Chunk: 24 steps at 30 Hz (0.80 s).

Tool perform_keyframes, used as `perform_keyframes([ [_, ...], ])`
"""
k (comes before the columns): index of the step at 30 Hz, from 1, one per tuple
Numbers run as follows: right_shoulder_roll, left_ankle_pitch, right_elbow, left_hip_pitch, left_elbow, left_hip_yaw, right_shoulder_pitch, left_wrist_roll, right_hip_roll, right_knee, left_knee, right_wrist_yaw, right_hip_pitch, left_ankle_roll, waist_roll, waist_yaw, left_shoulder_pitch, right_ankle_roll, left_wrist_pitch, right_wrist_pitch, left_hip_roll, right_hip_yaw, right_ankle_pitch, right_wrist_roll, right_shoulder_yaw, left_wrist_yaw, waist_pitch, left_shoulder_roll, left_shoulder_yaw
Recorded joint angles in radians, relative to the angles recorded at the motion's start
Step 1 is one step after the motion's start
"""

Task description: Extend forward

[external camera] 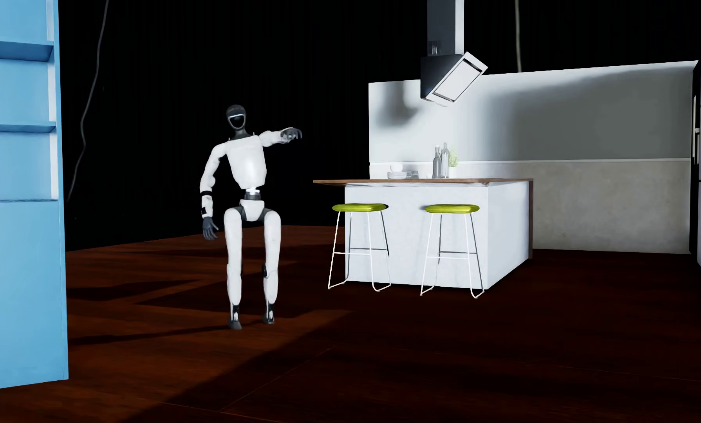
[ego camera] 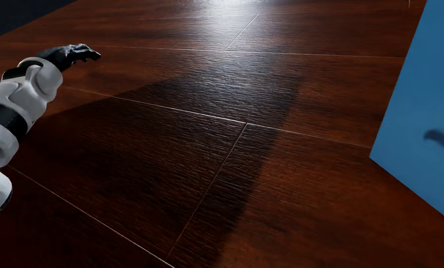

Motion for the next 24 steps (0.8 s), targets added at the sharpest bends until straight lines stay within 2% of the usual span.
perform_keyframes([
  [1, -0.012, 0.000, 0.014, 0.012, 0.139, 0.000, -0.016, 0.000, 0.002, 0.006, 0.326, 0.000, -0.003, 0.000, 0.013, -0.046, -0.047, 0.000, 0.000, 0.000, -0.005, 0.000, -0.015, 0.000, 0.015, 0.000, 0.009, 0.009, -0.034],
  [3, -0.026, 0.000, 0.041, 0.028, 0.314, 0.000, -0.023, 0.000, 0.003, 0.027, 0.319, 0.000, -0.013, 0.000, 0.027, -0.106, -0.099, 0.000, 0.000, 0.000, -0.015, 0.000, -0.047, 0.000, 0.017, 0.000, 0.021, 0.034, -0.034],
  [5, -0.032, 0.000, 0.065, 0.034, 0.382, 0.000, 0.008, 0.000, 0.005, 0.040, 0.322, 0.000, -0.027, 0.000, 0.032, -0.120, -0.102, 0.000, 0.000, 0.000, -0.023, 0.000, -0.065, 0.000, -0.022, 0.000, 0.017, 0.064, -0.034],
  [12, -0.026, 0.000, 0.229, 0.031, 0.409, 0.000, 0.132, 0.000, 0.015, 0.053, 0.318, 0.000, -0.056, 0.000, 0.026, -0.106, -0.031, 0.000, 0.000, 0.000, -0.032, 0.000, -0.057, 0.000, -0.073, 0.000, -0.008, 0.119, -0.034],
  [19, -0.041, 0.010, 0.283, 0.044, 0.409, 0.000, 0.149, 0.000, 0.011, 0.041, 0.310, 0.000, -0.039, 0.000, 0.017, -0.114, -0.038, 0.000, 0.000, 0.000, -0.037, 0.000, -0.047, 0.000, -0.089, 0.000, 0.005, 0.107, -0.034],
  [22, -0.049, -0.139, 0.262, 0.047, 0.406, 0.000, 0.130, 0.000, 0.009, 0.037, 0.304, 0.000, -0.037, 0.000, 0.018, -0.116, -0.050, 0.000, 0.000, 0.000, -0.039, 0.000, -0.045, 0.000, -0.124, 0.000, 0.008, 0.102, -0.034],
  [24, -0.049, -0.110, 0.242, 0.042, 0.402, 0.000, 0.112, 0.000, 0.007, 0.036, 0.308, 0.000, -0.039, 0.000, 0.017, -0.126, -0.053, 0.000, 0.000, 0.000, -0.038, 0.000, -0.044, 0.000, -0.145, 0.000, 0.008, 0.102, -0.034],
])
